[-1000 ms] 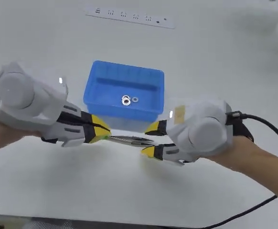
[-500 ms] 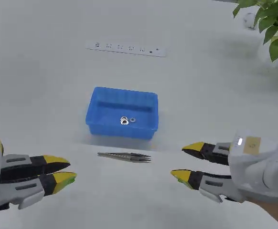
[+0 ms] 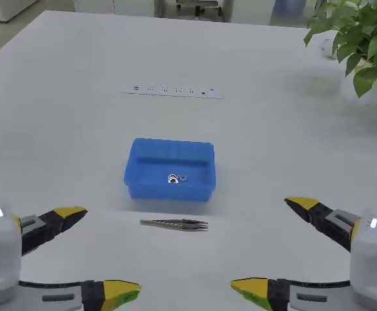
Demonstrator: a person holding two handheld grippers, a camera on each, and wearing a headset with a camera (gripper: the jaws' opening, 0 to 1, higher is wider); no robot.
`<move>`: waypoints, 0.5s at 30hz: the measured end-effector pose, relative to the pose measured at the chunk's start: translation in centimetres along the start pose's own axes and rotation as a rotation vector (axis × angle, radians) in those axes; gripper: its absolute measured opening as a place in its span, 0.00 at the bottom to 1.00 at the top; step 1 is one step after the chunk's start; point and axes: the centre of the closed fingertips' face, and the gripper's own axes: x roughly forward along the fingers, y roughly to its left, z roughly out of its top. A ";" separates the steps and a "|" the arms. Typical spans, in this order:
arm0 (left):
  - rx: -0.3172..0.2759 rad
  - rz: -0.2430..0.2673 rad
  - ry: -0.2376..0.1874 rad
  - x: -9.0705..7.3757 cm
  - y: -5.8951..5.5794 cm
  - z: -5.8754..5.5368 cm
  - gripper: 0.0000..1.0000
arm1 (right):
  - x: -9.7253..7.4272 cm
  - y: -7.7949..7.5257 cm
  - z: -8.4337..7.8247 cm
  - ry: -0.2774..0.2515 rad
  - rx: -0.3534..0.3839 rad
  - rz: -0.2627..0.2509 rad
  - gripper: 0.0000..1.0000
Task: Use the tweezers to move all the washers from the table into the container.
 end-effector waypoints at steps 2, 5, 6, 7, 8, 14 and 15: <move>0.003 -0.022 -0.001 -0.1 -0.4 0.4 0.94 | -0.1 0.2 0.2 0.001 -0.001 0.001 0.96; 0.011 -0.039 -0.022 -0.1 -0.9 1.1 0.94 | -0.2 0.2 0.2 0.004 -0.014 -0.003 0.98; 0.017 -0.044 -0.022 -0.1 -1.0 1.3 0.94 | -0.3 0.3 0.2 0.007 -0.016 0.000 0.99; 0.022 -0.045 -0.022 -0.1 -1.1 1.3 0.93 | -0.3 0.4 0.1 0.010 -0.016 0.002 0.99; 0.025 -0.044 -0.022 -0.1 -1.0 1.4 0.93 | -0.4 0.3 0.0 0.013 -0.018 -0.001 0.99; 0.032 -0.033 -0.036 -0.9 -0.8 1.9 0.92 | -0.5 -0.3 -0.2 0.015 0.010 -0.016 1.00; 0.032 -0.030 -0.033 -1.0 -0.8 1.9 0.92 | -0.5 -0.4 -0.2 0.015 0.013 -0.019 1.00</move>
